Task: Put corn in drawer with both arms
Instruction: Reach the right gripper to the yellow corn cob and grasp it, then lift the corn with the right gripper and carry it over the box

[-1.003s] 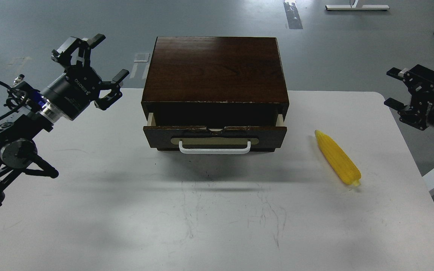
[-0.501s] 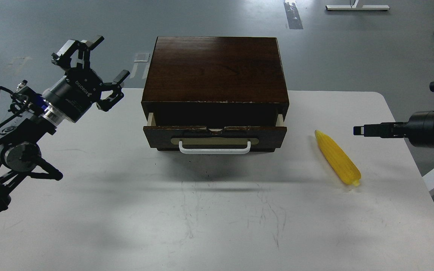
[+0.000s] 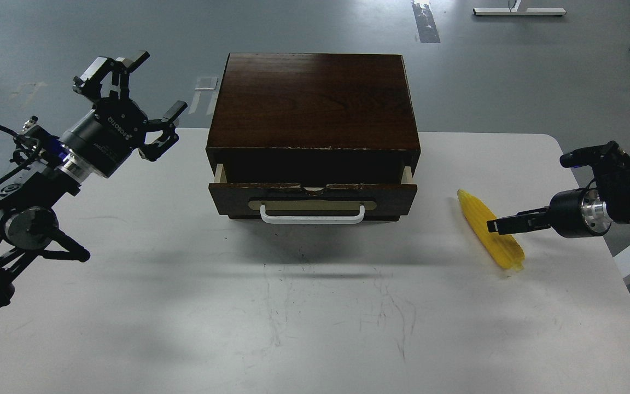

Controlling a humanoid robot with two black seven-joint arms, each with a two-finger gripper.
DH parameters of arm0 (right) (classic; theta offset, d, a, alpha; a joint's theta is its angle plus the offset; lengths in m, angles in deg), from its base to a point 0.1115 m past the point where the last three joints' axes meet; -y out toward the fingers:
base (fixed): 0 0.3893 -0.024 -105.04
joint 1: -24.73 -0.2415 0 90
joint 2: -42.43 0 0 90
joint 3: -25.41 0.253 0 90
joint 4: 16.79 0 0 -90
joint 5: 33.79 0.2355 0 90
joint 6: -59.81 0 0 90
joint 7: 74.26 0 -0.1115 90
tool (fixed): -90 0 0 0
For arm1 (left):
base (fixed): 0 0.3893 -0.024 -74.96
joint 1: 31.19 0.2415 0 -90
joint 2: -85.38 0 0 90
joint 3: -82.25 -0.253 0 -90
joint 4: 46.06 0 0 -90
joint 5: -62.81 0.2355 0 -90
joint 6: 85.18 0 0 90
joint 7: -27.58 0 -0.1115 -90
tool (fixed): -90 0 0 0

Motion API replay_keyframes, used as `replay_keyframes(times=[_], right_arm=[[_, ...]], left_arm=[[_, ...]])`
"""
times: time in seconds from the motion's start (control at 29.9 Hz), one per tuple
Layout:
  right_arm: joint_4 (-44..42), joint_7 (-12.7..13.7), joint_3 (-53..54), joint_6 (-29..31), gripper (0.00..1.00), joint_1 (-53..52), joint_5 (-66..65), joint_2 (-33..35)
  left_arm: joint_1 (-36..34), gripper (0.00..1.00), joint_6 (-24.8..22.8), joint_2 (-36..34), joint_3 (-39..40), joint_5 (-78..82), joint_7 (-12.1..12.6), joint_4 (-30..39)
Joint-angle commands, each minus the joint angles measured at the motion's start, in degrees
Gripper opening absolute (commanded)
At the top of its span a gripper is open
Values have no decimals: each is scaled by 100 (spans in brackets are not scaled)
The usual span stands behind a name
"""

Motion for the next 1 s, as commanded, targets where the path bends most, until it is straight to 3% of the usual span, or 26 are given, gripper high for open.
replay_keyframes(times=[0.0, 0.13, 0.2, 0.33, 0.47, 0.67, 0.97], right_arm=[[-90, 0, -347, -209, 95, -6, 9, -168], [-161, 0, -471, -227, 91, 3, 9, -203], [-161, 0, -515, -227, 82, 3, 9, -203], [-161, 0, -612, -227, 54, 3, 18, -194], [-135, 0, -620, -227, 12, -6, 26, -186], [-21, 0, -612, -235, 10, -383, 53, -19], [884, 0, -612, -218, 13, -2421, 105, 482]], left_arm=[[1, 98, 0, -7, 0, 1, 0, -1], [1, 98, 0, -16, 0, 1, 0, -1], [1, 98, 0, -16, 0, 1, 0, -1], [1, 98, 0, -25, 0, 1, 0, 7], [1, 98, 0, -25, 9, -8, 0, 7], [1, 98, 0, -34, 9, 1, 0, 34], [1, 98, 0, -42, 88, 1, 0, 51]])
